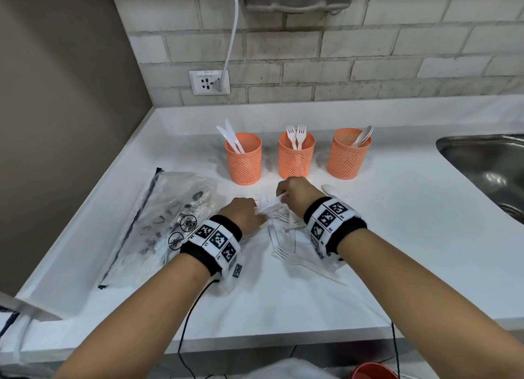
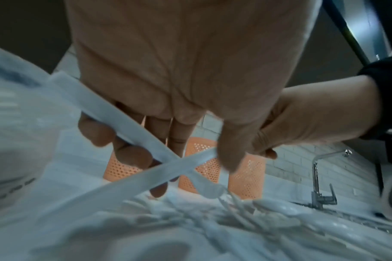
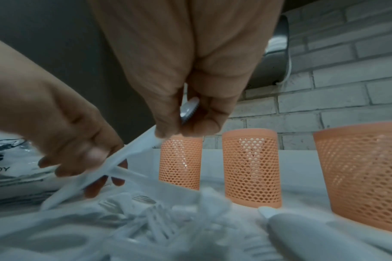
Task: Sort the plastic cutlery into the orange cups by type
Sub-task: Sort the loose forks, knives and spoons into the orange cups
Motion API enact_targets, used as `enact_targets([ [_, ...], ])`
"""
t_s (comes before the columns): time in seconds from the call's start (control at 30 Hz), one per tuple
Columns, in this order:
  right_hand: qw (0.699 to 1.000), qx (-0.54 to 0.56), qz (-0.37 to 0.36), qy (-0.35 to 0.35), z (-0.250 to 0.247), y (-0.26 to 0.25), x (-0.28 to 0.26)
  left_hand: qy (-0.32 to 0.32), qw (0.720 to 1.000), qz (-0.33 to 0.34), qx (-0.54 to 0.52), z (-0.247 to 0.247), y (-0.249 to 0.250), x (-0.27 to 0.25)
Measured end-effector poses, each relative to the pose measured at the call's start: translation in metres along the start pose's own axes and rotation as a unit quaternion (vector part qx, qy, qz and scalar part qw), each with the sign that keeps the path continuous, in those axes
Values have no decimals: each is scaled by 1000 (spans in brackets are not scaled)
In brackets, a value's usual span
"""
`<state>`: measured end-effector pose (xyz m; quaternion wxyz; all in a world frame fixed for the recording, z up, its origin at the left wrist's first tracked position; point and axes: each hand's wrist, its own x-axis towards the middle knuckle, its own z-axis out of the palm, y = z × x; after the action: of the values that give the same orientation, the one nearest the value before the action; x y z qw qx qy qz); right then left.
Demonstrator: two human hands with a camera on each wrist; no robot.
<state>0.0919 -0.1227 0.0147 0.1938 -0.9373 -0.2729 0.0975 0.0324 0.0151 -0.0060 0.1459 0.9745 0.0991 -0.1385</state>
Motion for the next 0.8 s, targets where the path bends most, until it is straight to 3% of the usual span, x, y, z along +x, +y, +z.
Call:
enact_targets([
  [0.27,997,17,9,71,6,0,-19,44,996,-28,65,-10,-13,-6],
  [0.37,998,-11,54,26,13,5,-35,46,995,-39,78,-9,-18,-13],
  [0.57,976,-160,102,-109,21,19,-51,-1,999,-41,-5,1,-24,-27],
  [0.8,938,-301,56,-166,27,16,-50,-20,994,-69,82,12,-24,-41],
])
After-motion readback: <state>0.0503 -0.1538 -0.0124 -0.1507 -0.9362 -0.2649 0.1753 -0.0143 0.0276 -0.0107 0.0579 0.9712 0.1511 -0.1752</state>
